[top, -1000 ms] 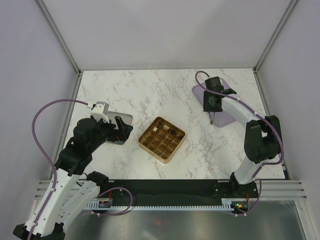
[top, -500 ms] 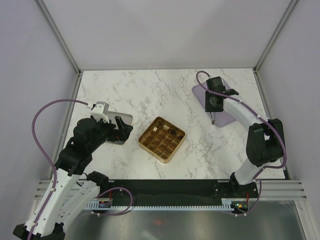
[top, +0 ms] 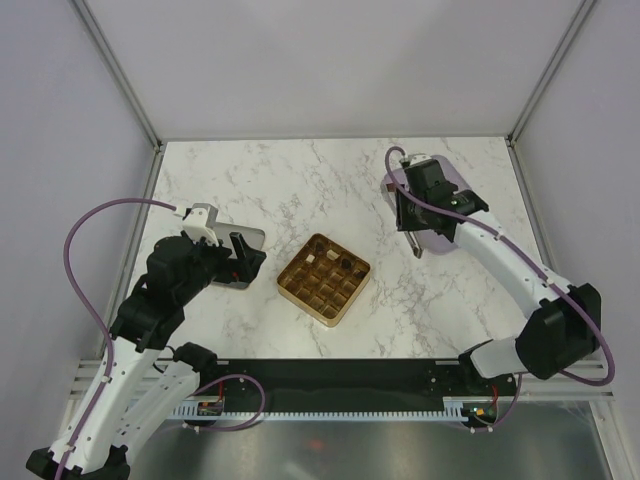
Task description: Pack the chocolate
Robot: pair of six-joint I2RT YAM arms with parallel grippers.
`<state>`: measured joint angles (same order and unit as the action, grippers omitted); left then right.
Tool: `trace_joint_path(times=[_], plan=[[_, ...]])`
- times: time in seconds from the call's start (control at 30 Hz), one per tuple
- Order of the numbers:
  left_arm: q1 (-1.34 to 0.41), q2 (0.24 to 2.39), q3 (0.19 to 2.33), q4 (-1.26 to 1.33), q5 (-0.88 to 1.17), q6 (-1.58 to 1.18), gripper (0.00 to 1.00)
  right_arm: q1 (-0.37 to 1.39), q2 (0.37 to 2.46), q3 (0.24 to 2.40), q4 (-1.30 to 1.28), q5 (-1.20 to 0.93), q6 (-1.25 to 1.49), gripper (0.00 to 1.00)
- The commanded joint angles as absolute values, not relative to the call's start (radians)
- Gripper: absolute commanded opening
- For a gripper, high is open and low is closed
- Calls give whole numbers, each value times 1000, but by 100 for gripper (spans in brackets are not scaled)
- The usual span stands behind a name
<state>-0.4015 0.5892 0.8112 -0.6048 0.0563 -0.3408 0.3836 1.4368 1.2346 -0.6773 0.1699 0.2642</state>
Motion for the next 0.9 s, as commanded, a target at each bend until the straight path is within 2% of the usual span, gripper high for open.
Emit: trace_joint_path(times=[0.0,0.47,0.87], plan=[[-407,589,808,-603,46,-311,100,497,1350,1236,-707,137,270,40],[-407,589,810,-603,48,-313,100,891,1232,1147,-773,60,348,39],[-407,589,807,-603,45,-314,100,965,1272,1098,-753,103,364,40]])
